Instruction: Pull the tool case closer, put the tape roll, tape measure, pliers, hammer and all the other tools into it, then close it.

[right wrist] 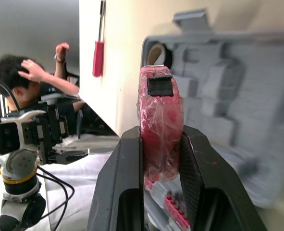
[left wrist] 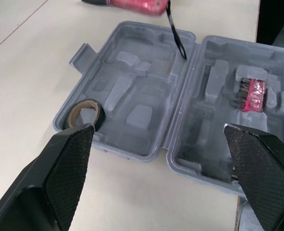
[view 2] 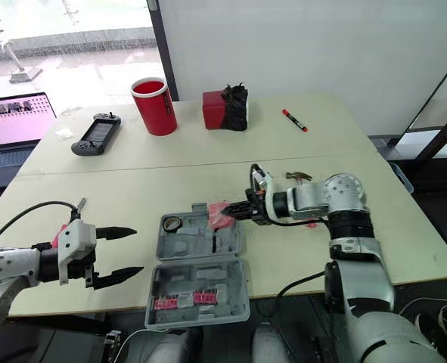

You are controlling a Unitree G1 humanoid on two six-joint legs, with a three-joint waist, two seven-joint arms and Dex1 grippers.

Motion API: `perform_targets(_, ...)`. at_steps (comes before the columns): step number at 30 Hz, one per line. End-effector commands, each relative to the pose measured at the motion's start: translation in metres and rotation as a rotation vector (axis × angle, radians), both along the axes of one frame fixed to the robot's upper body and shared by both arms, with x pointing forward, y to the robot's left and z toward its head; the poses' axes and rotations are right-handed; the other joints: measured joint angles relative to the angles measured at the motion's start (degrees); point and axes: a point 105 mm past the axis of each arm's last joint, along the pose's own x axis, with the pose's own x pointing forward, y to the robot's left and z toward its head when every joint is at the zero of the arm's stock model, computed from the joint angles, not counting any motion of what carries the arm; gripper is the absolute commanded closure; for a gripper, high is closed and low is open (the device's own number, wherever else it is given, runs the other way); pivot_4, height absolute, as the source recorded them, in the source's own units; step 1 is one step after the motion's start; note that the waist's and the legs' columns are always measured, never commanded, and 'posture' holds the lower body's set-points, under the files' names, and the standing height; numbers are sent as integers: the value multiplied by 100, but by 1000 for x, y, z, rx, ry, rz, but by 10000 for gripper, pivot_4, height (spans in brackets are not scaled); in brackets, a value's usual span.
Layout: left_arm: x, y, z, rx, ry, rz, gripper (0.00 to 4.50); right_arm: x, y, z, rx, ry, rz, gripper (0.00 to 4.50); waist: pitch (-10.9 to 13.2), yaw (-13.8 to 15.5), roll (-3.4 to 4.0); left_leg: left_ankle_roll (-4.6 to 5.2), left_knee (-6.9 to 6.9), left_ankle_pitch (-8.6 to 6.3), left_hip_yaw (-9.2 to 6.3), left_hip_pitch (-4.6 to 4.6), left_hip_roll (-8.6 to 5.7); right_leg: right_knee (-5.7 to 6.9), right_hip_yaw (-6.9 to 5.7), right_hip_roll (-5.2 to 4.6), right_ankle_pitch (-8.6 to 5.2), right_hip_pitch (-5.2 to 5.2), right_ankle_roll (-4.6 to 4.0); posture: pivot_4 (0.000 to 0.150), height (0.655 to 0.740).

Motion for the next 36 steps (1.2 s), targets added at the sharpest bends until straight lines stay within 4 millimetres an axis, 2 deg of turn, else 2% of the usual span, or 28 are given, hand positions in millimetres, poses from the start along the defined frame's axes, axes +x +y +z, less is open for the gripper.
perform_targets(1,-2,-3,14,-21,-34,-14,0,-8,-20,8,53,-16,-1,40344,0,3,0,0,0,0,0,0,0,0,0,0,0,0,0,1500,7400)
perform_targets(3,-2,-7,17,-39,-28,-31,0,-15,-33,4,17,-60,-14,40344,0,23,0,2,-1,-1,2,0,0,-3,0,0,0,1,0,1500,7400)
perform_targets(6,-2,-15,22,-56,-20,-61,0,-25,-45,-12,-22,-51,-38,40344,0,18,-1,6,1,-4,5,0,3,-4,1,0,0,2,0,1500,7400)
perform_targets(13,2,-26,25,-56,-12,-106,0,-46,-64,-59,-118,5,-89,40344,0,31,-1,6,4,-4,14,5,8,-3,5,4,1,5,0,1500,7400)
perform_targets(21,7,-31,23,-42,-6,-146,0,-49,-72,-73,-116,19,-122,40344,0,38,0,6,3,-4,16,7,8,-3,8,5,1,5,0,1500,7400)
perform_targets(25,9,-32,22,-47,-2,-150,0,-43,-84,-67,-100,-12,-174,21010,1,76,0,6,4,-4,16,7,8,-4,8,5,1,6,0,1500,7400)
perform_targets(29,6,-21,21,-51,20,-130,0,-48,-103,-56,-163,-85,-173,1353,1,117,0,6,3,-4,17,7,7,-6,9,5,1,6,0,1500,7400)
perform_targets(30,6,-20,21,-55,25,-126,0,-51,-106,-51,-190,-139,-148,208,1,119,0,6,3,-4,19,7,7,-8,9,4,1,6,0,1500,7400)
perform_targets(33,5,-19,22,-75,35,-132,0,-58,-110,-26,-326,-495,22,208,4,144,2,10,4,-7,19,5,7,-15,8,4,0,8,2,1500,7400)
perform_targets(36,4,-23,28,-117,36,-154,0,-65,-107,-3,-482,-780,282,208,8,96,10,10,9,-8,24,7,9,-16,7,4,-1,12,4,1500,7400)
